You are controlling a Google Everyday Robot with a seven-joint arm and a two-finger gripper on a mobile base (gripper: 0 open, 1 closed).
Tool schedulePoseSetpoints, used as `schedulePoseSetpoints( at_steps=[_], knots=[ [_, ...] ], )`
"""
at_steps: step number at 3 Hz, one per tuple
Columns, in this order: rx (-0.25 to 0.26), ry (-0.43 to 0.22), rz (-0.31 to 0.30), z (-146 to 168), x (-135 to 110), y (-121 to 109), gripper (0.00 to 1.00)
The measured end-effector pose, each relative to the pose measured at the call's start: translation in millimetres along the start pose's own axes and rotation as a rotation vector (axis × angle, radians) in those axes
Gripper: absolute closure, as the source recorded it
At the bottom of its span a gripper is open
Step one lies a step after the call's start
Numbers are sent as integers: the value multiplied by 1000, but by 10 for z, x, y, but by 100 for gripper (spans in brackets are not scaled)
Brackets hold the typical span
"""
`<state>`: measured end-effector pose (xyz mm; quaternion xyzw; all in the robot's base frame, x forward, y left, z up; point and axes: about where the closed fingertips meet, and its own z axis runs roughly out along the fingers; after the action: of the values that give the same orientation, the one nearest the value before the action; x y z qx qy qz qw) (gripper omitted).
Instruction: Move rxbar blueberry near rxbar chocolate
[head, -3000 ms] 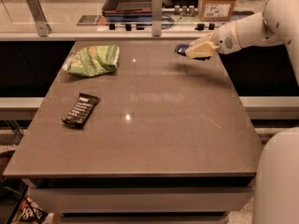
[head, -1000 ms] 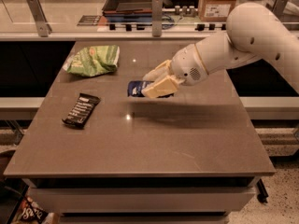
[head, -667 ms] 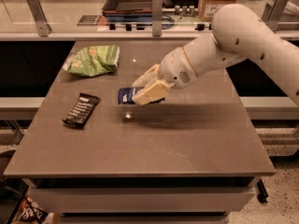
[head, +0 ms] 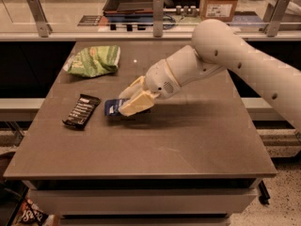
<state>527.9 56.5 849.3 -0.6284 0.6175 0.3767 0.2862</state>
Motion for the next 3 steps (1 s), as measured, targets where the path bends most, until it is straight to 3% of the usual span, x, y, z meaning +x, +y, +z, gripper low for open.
schedulePoseSetpoints(
  at_steps=[1, 3],
  knots=[
    [-39, -11, 2, 224, -2, 25, 100],
    [-46, -10, -1, 261, -16, 38, 59]
  ],
)
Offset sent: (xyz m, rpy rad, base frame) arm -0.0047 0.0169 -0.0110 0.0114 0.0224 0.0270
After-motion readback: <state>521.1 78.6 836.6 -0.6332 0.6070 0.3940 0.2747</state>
